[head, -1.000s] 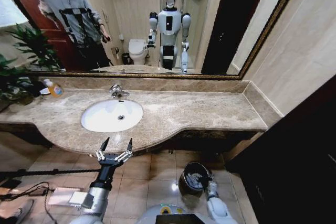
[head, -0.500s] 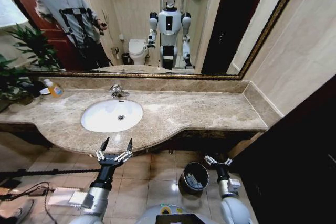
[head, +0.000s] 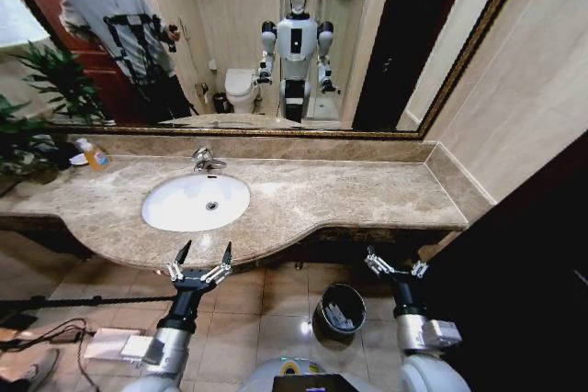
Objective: Pick up the trash from the sink and place it in the trash bin.
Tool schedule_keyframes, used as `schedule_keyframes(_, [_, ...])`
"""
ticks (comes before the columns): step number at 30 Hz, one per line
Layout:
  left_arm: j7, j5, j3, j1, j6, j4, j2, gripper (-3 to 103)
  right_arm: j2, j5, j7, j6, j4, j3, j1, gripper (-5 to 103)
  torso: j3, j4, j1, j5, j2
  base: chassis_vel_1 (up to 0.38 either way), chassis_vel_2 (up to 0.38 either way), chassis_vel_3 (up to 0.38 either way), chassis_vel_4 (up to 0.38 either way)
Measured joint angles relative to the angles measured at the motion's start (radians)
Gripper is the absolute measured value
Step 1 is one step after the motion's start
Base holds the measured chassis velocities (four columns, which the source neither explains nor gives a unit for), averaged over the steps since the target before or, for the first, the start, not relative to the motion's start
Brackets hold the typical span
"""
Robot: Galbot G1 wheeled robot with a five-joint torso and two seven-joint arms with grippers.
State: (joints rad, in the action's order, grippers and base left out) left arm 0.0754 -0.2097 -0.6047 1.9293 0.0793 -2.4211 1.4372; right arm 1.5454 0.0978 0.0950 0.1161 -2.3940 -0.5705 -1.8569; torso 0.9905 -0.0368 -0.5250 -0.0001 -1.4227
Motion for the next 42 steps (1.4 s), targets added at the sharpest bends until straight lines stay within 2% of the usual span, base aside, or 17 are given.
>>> schedule_keyframes(7, [0.000, 0.000, 0.000, 0.000, 0.000, 0.000, 0.000, 100, 0.003, -0.025, -0.013, -0.022, -0.054, 0.011, -0.004, 100, 0.000, 0.0000, 0.000, 0.0000, 0.000, 0.000, 0.000, 0.000, 0.000])
schedule_keyframes(24, [0.000, 0.000, 0.000, 0.000, 0.000, 0.000, 0.000, 100, -0.009, -0.031, -0.033, -0.049, -0.038, 0.023, 0.012, 100, 0.000, 0.0000, 0.000, 0.0001, 0.000, 0.000, 0.000, 0.000, 0.000])
schedule_keyframes(42, [0.000, 0.000, 0.000, 0.000, 0.000, 0.000, 0.000, 100, -0.009, -0.030, -0.031, -0.050, -0.035, 0.024, 0.013, 100, 0.000, 0.0000, 0.000, 0.0001, 0.000, 0.000, 0.000, 0.000, 0.000])
